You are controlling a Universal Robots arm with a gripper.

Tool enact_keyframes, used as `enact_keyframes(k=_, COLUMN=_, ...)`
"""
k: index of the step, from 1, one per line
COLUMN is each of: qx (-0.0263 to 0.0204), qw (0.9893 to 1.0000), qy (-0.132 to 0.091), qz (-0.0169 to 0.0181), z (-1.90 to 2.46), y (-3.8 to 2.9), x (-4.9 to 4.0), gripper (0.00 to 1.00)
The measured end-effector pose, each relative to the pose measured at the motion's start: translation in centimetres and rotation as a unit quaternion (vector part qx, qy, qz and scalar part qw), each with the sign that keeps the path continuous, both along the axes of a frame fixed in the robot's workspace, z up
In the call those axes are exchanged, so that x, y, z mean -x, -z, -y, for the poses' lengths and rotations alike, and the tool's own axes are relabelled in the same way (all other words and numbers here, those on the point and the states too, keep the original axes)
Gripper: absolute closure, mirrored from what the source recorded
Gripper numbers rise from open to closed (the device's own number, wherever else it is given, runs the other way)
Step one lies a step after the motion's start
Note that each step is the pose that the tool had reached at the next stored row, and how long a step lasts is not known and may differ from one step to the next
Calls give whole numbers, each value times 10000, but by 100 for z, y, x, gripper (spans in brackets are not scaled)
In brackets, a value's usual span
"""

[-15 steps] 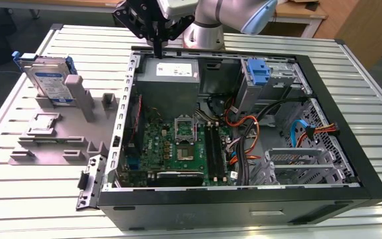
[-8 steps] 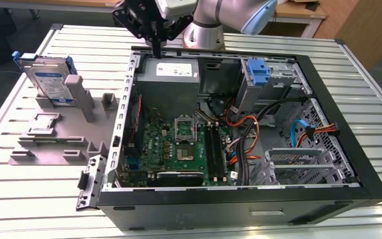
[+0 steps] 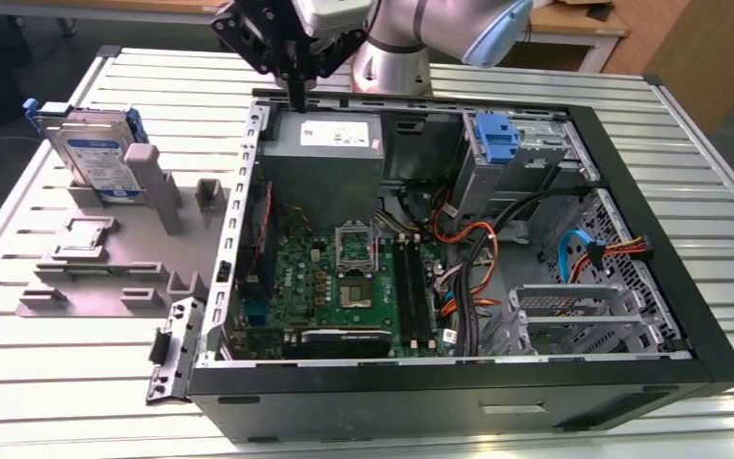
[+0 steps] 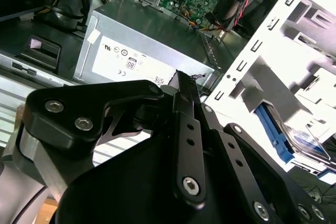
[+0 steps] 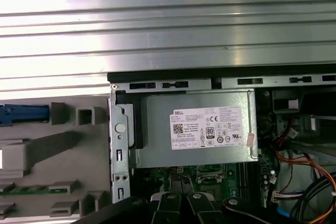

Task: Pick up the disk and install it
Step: 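Reach for the disk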

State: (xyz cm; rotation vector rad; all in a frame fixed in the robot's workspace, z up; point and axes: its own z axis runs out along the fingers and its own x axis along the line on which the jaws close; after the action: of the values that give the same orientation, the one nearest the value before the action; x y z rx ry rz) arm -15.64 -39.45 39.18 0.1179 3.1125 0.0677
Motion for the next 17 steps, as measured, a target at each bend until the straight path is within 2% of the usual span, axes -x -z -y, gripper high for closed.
enact_keyframes(k=17, qx=0, qw=10000, qy=1, qz=0, z=0, y=5, x=73, gripper=90)
